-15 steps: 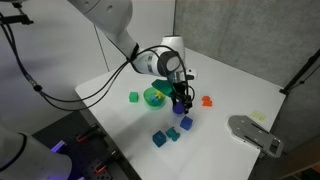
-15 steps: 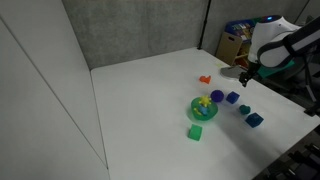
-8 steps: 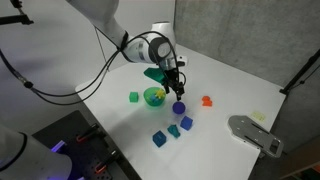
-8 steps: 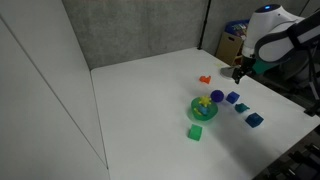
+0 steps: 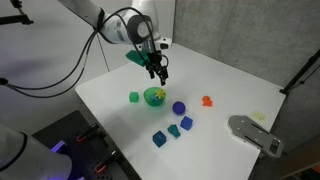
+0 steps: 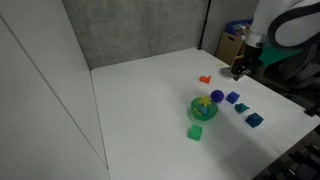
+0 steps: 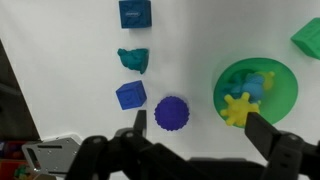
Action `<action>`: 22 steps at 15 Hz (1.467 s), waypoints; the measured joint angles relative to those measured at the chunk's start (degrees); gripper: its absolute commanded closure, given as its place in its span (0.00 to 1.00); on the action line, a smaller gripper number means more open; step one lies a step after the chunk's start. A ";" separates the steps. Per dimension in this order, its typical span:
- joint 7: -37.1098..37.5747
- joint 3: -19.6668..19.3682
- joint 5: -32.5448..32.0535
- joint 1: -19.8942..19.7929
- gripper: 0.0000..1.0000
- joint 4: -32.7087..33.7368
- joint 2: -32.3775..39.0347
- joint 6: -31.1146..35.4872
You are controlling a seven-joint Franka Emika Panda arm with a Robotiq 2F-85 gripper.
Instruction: Remove the light blue toy from the green plate and put it on the worktop
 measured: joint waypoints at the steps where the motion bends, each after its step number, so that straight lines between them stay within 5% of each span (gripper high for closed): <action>1: -0.18 0.75 1.77 -0.09 0.00 -0.66 -1.83 -1.22; 9: -4.22 3.87 12.32 -1.99 0.00 1.42 -13.18 -16.33; 15: -18.64 3.52 17.15 -4.37 0.00 6.77 -16.28 -28.94; 22: -20.16 3.49 14.06 -6.03 0.00 8.84 -18.57 -30.79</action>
